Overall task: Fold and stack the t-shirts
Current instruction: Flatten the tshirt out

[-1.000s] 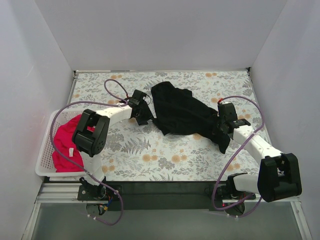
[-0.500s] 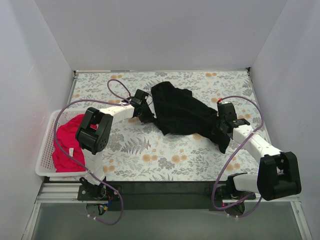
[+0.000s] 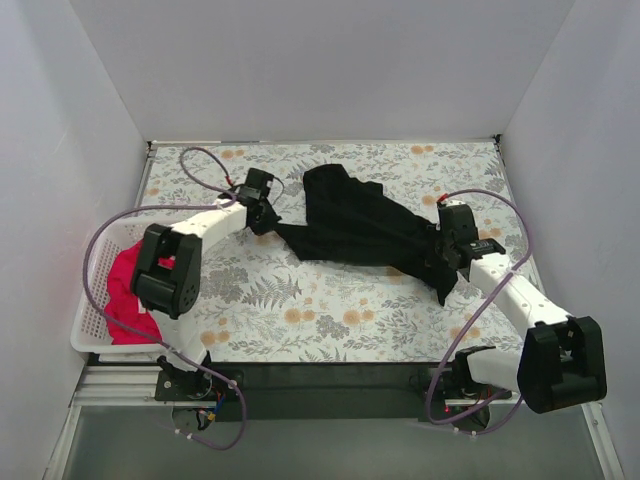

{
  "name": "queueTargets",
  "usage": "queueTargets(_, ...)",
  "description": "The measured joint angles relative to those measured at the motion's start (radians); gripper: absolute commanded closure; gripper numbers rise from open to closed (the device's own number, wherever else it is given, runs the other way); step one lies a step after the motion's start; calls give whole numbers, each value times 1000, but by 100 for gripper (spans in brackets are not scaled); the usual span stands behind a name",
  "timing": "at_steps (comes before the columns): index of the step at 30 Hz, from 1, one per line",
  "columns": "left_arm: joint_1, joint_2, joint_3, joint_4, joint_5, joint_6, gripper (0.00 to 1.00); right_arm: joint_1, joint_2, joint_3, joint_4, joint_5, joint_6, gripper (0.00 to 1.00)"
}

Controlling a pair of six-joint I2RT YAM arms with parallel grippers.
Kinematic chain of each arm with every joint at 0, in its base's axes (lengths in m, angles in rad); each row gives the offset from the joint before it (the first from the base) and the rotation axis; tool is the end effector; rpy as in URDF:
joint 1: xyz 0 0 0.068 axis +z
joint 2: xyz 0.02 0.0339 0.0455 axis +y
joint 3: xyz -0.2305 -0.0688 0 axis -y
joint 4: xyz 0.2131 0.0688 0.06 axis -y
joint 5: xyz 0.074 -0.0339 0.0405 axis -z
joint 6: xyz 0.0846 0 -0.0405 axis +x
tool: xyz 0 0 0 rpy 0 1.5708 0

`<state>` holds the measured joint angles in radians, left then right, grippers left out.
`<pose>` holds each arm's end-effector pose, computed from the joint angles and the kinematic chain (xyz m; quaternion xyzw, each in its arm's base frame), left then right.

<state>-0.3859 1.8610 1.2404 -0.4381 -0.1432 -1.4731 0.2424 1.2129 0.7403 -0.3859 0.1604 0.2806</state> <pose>0.3487 -0.1286 0.1218 -0.5146 0.8165 -0.1610 0.2066 0.2549 0.0491 0.1666 0.0458 0.9335 0.0173 0.3551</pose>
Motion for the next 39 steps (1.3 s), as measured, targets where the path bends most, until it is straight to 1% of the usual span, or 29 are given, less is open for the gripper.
queueTargets(3,66,-154,2,-57,-98,31,100,0,-40,24,-18,-14,2,99)
queueTargets(4,79,-229,2,-71,-132,42,100,0,-58,29,-17,-29,3,99)
queueTargets(7,74,-473,-23,-72,-196,64,100,4,-128,39,-18,-96,3,99)
queueTargets(8,65,-555,-45,-68,-212,69,100,3,-155,42,-28,-155,2,99)
queueTargets(9,61,-643,-73,-68,-226,71,100,2,-158,42,-30,-167,1,99)
queueTargets(10,60,-720,-116,-46,-233,71,100,3,-162,42,-39,-216,-2,98)
queueTargets(11,61,-801,-168,-45,-245,71,100,7,-159,42,-54,-269,-8,96)
queueTargets(12,63,-866,-220,-50,-255,71,100,13,-154,39,-74,-314,-16,93)
queueTargets(13,64,-935,-281,-48,-267,70,100,22,-151,28,-92,-362,-24,82)
queueTargets(15,67,-1021,-388,-55,-282,71,100,40,-146,-4,-137,-446,-43,66)
queueTargets(16,69,-1065,-450,-60,-292,71,100,51,-139,-15,-175,-489,-57,48)
queueTargets(18,71,-1107,-522,-80,-302,77,100,69,-114,-19,-241,-546,-88,39)
queueTargets(19,71,-1121,-546,-90,-306,81,100,78,-102,-17,-265,-562,-102,33)
queueTargets(20,71,-1130,-556,-100,-309,88,100,84,-93,-11,-287,-562,-111,30)
queueTargets(22,71,-1144,-558,-101,-314,99,100,85,-85,21,-323,-534,-127,29)
queueTargets(25,71,-1168,-558,-101,-327,116,100,83,-65,111,-332,-425,-128,28)
queueTargets(29,71,-1192,-560,-100,-330,129,100,64,-11,181,-266,-266,-117,25)
queueTargets(31,71,-1197,-561,-100,-334,135,100,51,42,191,-214,-224,-96,18)
queueTargets(33,71,-1196,-561,-101,-343,136,100,41,117,191,-155,-216,-70,12)
queueTargets(38,71,-1196,-562,-104,-358,135,100,40,303,191,-6,-285,-30,11)
queueTargets(39,71,-1194,-563,-104,-362,136,100,40,330,191,21,-299,-24,18)
